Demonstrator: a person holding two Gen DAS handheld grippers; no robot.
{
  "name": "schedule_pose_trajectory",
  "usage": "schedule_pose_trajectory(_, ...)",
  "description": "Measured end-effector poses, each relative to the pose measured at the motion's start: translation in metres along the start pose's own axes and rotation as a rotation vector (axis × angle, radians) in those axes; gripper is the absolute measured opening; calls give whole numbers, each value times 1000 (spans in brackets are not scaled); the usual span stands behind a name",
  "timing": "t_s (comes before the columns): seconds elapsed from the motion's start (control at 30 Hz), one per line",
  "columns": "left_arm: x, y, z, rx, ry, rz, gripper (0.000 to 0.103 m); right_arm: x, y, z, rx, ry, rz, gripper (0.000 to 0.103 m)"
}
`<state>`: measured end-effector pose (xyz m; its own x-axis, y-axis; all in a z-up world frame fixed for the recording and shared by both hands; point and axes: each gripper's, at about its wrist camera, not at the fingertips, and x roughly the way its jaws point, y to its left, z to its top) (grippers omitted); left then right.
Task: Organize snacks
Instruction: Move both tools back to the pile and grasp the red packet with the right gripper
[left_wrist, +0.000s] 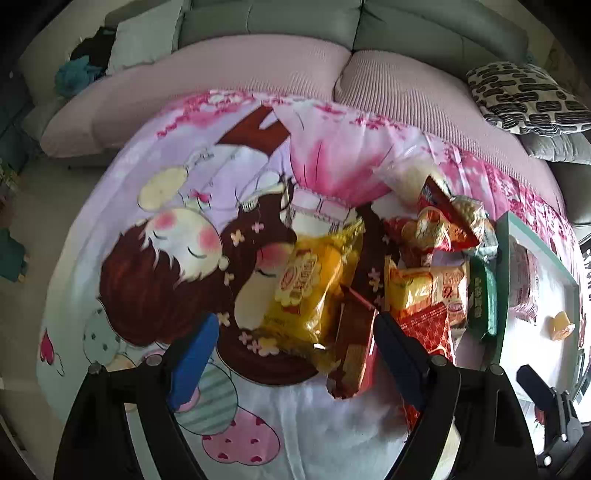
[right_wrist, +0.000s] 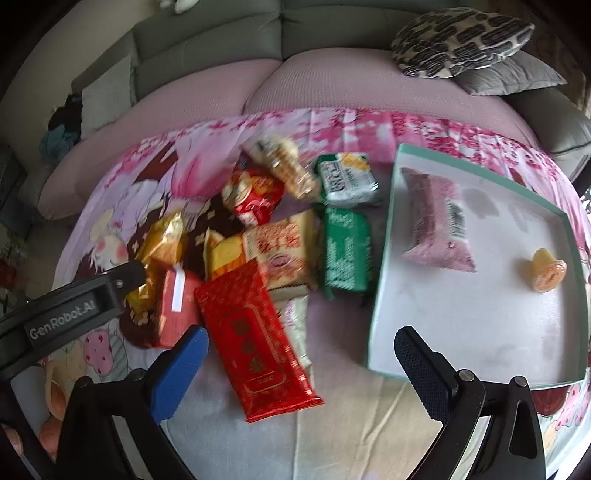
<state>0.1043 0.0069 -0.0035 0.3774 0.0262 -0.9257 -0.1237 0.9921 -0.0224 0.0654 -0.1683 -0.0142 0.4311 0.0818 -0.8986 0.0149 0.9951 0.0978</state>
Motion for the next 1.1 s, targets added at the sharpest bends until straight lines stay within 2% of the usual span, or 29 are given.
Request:
schedule_pose_trajectory(0.3, 13, -3, -9, -6, 53, -21, 86, 13, 20, -9, -77, 23, 18, 96)
schedule_pose_trajectory(0.37, 15, -4, -12, -11, 66, -46, 84, 17, 22, -9, -80, 42, 24, 89)
schedule_pose_trajectory(0.5, 19, -10, -16, 8, 90, -74, 64, 27, 25, -12, -94, 74, 27, 85)
schedule_pose_trajectory(0.6, 26, -18, -19, 20, 118, -101, 52, 36, 27, -13, -100, 93, 32, 77)
schedule_pose_trajectory(0.73, 31, -26, -20, 23, 134, -117, 48, 44, 27, -15, -98, 111, 28, 72)
schedule_pose_trajectory(0.8, 36, -28, -21, 19, 152, -140, 39, 45, 26, -15, -91, 108, 29, 67)
schedule_pose_trajectory(0.87, 45, -33, -22, 16, 180, -156, 36, 45, 26, -15, -82, 104, 35, 59)
schedule_pose_trajectory(1.0, 47, -38, -23, 11, 183, -176, 27, 41, 20, -16, -69, 100, 53, 59)
schedule_pose_trajectory(1.1, 44, -40, -23, 11, 169, -177, 26, 37, 16, -13, -60, 90, 66, 58)
